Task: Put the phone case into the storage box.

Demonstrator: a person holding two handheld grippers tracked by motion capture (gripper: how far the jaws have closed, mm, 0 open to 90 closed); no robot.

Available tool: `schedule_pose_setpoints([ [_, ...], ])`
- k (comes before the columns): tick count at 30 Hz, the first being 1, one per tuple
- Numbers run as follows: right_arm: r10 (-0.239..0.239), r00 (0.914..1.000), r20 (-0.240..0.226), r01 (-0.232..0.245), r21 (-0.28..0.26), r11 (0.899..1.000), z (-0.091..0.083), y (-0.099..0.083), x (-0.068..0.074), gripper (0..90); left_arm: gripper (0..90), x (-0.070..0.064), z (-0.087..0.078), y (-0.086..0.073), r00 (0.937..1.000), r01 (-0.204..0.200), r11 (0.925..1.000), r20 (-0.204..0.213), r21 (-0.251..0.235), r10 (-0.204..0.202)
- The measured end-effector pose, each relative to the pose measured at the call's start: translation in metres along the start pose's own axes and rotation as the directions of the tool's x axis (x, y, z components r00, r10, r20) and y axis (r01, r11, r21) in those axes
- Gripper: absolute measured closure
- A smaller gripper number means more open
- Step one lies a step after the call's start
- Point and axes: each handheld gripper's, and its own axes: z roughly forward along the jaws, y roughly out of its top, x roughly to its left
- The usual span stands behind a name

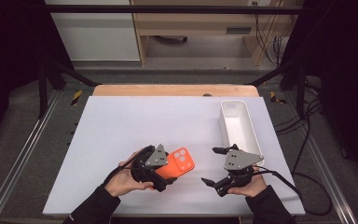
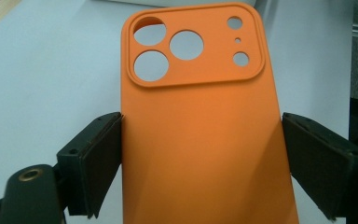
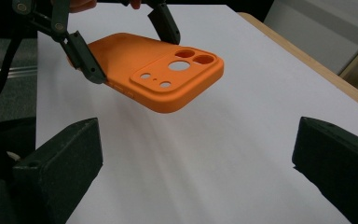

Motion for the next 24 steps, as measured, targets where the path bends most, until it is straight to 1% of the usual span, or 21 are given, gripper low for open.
schedule_pose_setpoints([
  [2,-0.021,0.9998,-0.006,0.021,0.010,1.000,0.001,0.002,0.001,1.8,14.4,0.000,-0.001,0.001,0.9999,-0.013,0.9999,-0.001,0.002,0.013],
  [4,-0.029,0.9995,-0.015,0.030,0.015,0.999,0.001,0.004,0.002,1.8,14.4,-0.001,-0.001,0.002,0.9997,-0.024,0.9997,0.000,-0.001,0.024],
  [9,-0.057,0.9982,-0.017,0.057,0.031,0.998,0.002,0.007,0.004,1.8,14.4,-0.003,-0.002,0.004,0.9978,-0.066,0.9978,0.002,0.000,0.066],
  [11,-0.069,0.9974,-0.022,0.070,0.039,0.997,0.003,0.009,0.004,1.8,14.4,-0.004,-0.002,0.005,0.9971,-0.076,0.9971,0.008,-0.004,0.076],
  [17,-0.090,0.9955,-0.027,0.092,0.054,0.994,0.003,0.012,0.005,1.8,14.4,-0.006,-0.002,0.009,0.9938,-0.109,0.9940,0.019,0.000,0.109],
  [24,-0.120,0.9919,-0.041,0.122,0.057,0.991,0.002,0.015,0.008,1.7,14.4,-0.008,-0.003,0.014,0.9879,-0.149,0.9885,0.039,-0.023,0.150],
])
